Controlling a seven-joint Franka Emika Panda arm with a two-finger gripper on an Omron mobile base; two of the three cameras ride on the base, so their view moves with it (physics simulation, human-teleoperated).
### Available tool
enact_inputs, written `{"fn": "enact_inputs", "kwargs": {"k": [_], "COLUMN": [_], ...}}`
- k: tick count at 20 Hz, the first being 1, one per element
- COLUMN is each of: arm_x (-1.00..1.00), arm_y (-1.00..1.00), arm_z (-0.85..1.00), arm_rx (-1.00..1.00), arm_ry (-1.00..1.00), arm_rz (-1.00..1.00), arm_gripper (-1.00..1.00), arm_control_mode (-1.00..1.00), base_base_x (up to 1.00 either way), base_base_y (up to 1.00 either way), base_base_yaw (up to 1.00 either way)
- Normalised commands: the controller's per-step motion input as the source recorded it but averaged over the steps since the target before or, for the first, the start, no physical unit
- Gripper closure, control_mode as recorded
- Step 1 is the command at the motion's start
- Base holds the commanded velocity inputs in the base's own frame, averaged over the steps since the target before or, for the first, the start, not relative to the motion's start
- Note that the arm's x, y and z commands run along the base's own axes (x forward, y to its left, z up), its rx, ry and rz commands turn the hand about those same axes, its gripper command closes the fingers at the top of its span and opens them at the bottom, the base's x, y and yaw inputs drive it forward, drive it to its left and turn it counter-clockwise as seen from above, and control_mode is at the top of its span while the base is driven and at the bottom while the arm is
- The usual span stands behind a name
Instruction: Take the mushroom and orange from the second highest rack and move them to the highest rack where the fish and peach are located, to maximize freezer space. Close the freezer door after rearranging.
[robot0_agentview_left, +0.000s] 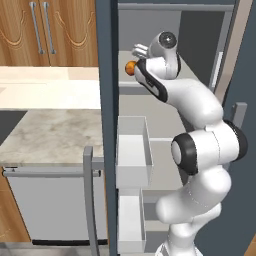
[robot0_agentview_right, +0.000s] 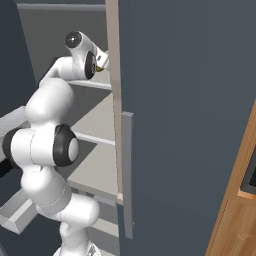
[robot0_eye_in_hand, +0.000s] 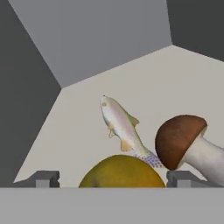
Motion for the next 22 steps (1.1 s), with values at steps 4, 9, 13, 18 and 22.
{"fn": "enact_inputs", "kwargs": {"k": [4,9,13,18,22], "arm_x": [-0.44,-0.74,-0.98,-1.0,-1.0], "arm_y": [0.0,0.0,0.0,0.0,-0.03], "arm_z": [0.15,0.33,0.46,0.17,0.01], "arm_rx": [0.0,0.0,0.0,0.0,0.0], "arm_ry": [-0.09,-0.02,0.0,0.0,0.0], "arm_rz": [0.14,0.04,0.0,0.0,0.0], "arm_gripper": [-1.0,-1.0,-1.0,-1.0,-1.0], "arm_control_mode": [-1.0,-1.0,-1.0,-1.0,-1.0], "base_base_x": [0.0,0.0,0.0,0.0,0.0], "base_base_y": [0.0,0.0,0.0,0.0,0.0], "base_base_yaw": [0.0,0.0,0.0,0.0,0.0]}}
